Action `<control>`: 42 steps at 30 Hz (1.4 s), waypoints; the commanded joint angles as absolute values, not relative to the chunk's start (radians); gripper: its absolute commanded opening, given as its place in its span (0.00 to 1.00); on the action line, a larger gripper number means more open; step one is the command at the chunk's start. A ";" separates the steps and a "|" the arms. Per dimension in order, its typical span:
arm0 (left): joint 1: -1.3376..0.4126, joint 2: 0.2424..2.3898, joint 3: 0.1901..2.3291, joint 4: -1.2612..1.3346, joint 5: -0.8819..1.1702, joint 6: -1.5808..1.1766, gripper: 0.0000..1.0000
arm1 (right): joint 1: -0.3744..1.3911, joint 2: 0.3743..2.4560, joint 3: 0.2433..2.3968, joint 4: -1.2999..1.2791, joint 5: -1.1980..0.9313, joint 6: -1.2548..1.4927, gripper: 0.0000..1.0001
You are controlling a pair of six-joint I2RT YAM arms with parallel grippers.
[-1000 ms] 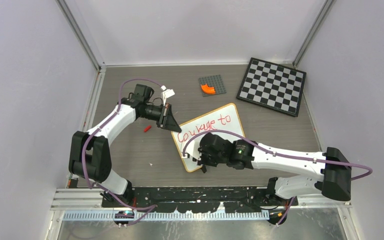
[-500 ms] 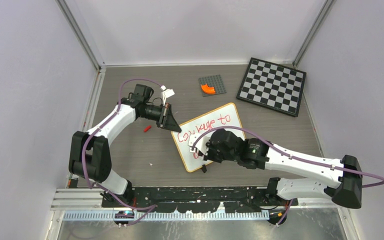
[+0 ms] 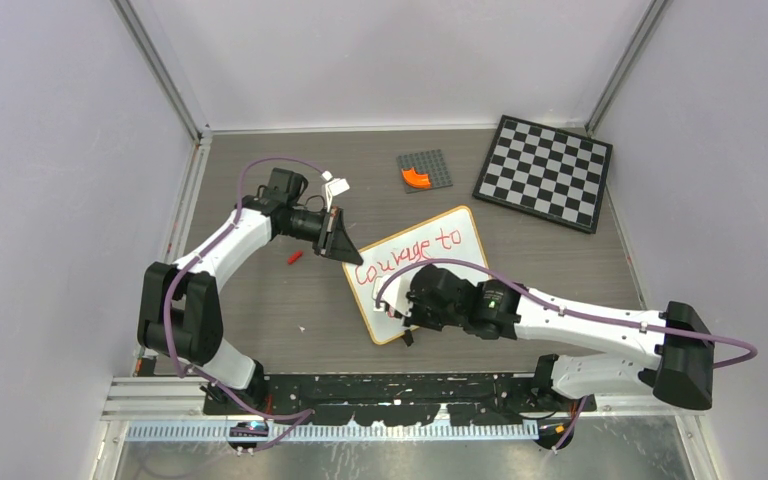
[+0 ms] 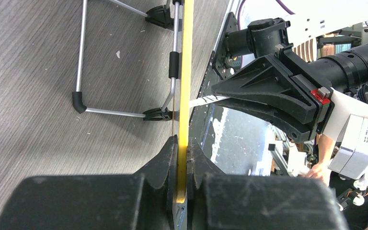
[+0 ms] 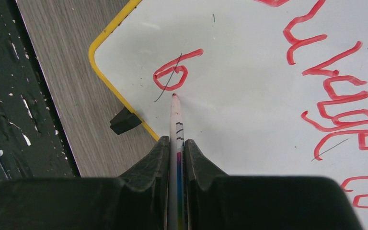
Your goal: Write a sentence on the whiteboard
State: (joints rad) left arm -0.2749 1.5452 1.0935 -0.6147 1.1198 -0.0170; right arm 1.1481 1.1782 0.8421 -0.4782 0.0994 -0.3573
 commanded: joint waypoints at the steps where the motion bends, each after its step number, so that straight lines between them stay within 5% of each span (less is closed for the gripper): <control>1: -0.275 1.572 1.093 -0.631 1.006 -0.031 0.00 | 1.146 1.163 0.829 -0.449 0.168 -0.369 0.00; 42: -0.275 1.581 1.095 -0.628 1.008 -0.030 0.00 | 1.124 1.180 0.841 -0.485 0.077 -0.369 0.00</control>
